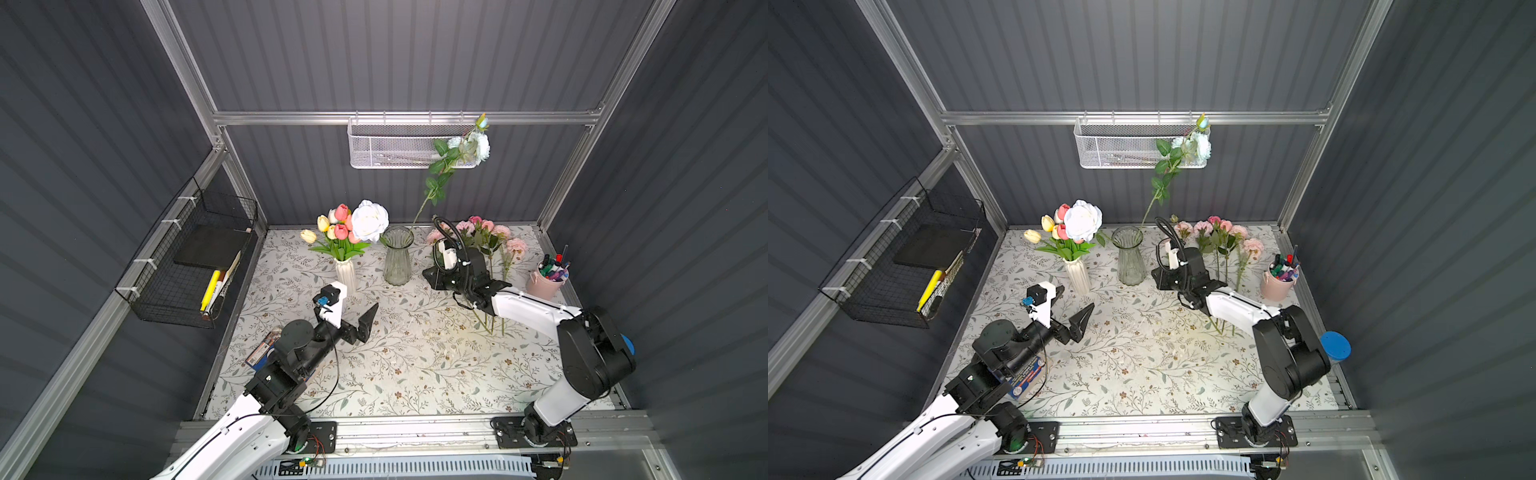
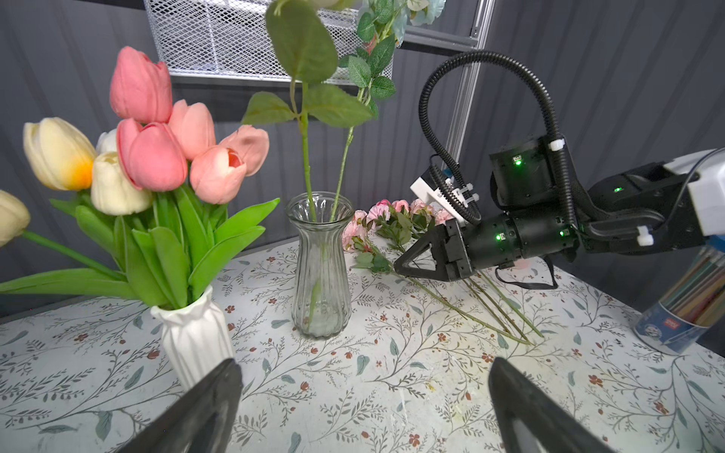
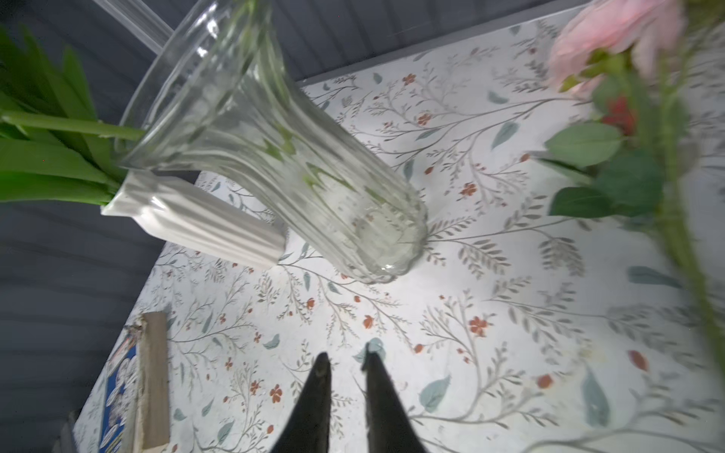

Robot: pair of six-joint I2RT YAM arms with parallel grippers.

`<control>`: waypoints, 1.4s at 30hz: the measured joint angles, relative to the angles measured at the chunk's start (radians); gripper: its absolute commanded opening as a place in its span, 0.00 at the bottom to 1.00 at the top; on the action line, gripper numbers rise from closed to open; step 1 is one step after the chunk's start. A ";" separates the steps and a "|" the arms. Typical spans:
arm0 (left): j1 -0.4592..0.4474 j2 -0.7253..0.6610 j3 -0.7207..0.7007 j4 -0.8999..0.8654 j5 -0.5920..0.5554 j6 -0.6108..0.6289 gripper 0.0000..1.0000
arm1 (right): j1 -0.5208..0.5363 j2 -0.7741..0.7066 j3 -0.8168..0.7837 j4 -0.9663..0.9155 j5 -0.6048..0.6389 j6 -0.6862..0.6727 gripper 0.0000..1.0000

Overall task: Pick out pink flowers from the vase
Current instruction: Place the flower at the center of the board, then move the vase to the center of the board.

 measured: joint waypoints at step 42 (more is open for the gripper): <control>0.000 -0.031 -0.032 0.033 -0.037 0.091 0.99 | 0.031 0.615 0.399 0.407 0.014 0.388 0.00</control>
